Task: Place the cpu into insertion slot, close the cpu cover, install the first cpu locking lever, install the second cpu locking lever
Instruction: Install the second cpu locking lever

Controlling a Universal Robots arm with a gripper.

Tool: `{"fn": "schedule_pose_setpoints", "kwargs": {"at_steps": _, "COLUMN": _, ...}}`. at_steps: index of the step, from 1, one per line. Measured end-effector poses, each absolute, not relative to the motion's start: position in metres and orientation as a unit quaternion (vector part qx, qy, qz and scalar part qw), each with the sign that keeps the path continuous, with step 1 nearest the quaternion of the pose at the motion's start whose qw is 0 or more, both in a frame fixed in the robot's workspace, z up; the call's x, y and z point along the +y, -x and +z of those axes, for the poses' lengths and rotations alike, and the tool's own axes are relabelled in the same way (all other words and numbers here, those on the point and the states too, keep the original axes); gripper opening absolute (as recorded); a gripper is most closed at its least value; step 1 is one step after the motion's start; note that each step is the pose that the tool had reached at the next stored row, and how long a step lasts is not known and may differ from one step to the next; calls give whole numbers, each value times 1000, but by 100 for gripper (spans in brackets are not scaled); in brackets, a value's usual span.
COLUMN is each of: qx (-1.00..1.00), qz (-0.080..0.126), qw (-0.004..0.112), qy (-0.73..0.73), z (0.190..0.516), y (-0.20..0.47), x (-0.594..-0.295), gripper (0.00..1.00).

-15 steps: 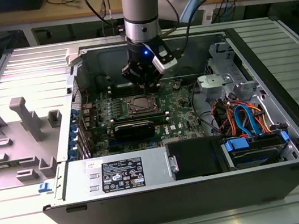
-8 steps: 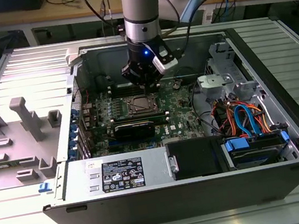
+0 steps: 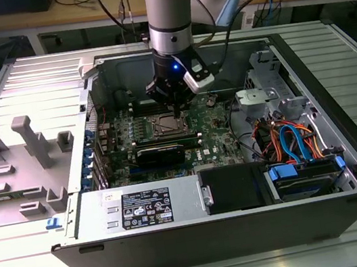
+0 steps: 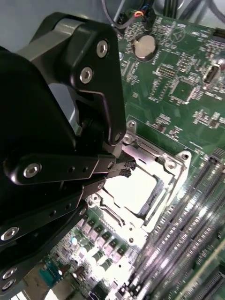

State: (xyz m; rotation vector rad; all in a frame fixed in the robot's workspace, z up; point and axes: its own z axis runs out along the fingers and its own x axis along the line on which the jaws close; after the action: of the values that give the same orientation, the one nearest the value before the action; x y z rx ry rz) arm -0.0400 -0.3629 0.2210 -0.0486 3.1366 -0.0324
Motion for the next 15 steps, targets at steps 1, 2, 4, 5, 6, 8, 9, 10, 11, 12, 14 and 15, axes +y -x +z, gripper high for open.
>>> {"fn": "schedule_pose_setpoints", "kwargs": {"at_steps": 1, "qx": 1000, "qz": -10, "qw": 2, "qy": 16, "z": 221, "y": 40, "x": -365, "gripper": 11}}
{"fn": "schedule_pose_setpoints", "kwargs": {"at_steps": 2, "qx": 1000, "qz": -10, "qw": 2, "qy": 15, "z": 221, "y": 40, "x": -368, "gripper": 11}}
{"fn": "schedule_pose_setpoints", "kwargs": {"at_steps": 4, "qx": 1000, "qz": -10, "qw": 2, "qy": 15, "z": 221, "y": 40, "x": -376, "gripper": 11}}
{"fn": "schedule_pose_setpoints", "kwargs": {"at_steps": 5, "qx": 1000, "qz": -10, "qw": 2, "qy": 16, "z": 221, "y": 40, "x": -380, "gripper": 11}}
{"fn": "schedule_pose_setpoints", "kwargs": {"at_steps": 6, "qx": 1000, "qz": -10, "qw": 2, "qy": 16, "z": 221, "y": 40, "x": -383, "gripper": 11}}
{"fn": "schedule_pose_setpoints", "kwargs": {"at_steps": 8, "qx": 1000, "qz": -10, "qw": 2, "qy": 16, "z": 221, "y": 40, "x": -386, "gripper": 11}}
{"fn": "schedule_pose_setpoints", "kwargs": {"at_steps": 9, "qx": 1000, "qz": -10, "qw": 2, "qy": 16, "z": 221, "y": 40, "x": -387, "gripper": 11}}
{"fn": "schedule_pose_setpoints", "kwargs": {"at_steps": 10, "qx": 1000, "qz": -10, "qw": 2, "qy": 15, "z": 221, "y": 40, "x": -388, "gripper": 11}}
{"fn": "schedule_pose_setpoints", "kwargs": {"at_steps": 11, "qx": 1000, "qz": -10, "qw": 2, "qy": 15, "z": 222, "y": 40, "x": -389, "gripper": 11}}
{"fn": "schedule_pose_setpoints", "kwargs": {"at_steps": 12, "qx": 1000, "qz": -10, "qw": 2, "qy": 15, "z": 224, "y": 40, "x": -389, "gripper": 11}}
{"fn": "schedule_pose_setpoints", "kwargs": {"at_steps": 14, "qx": 1000, "qz": -10, "qw": 2, "qy": 15, "z": 230, "y": 40, "x": -389, "gripper": 11}}
{"fn": "schedule_pose_setpoints", "kwargs": {"at_steps": 15, "qx": 1000, "qz": -10, "qw": 2, "qy": 15, "z": 233, "y": 40, "x": -390, "gripper": 11}}
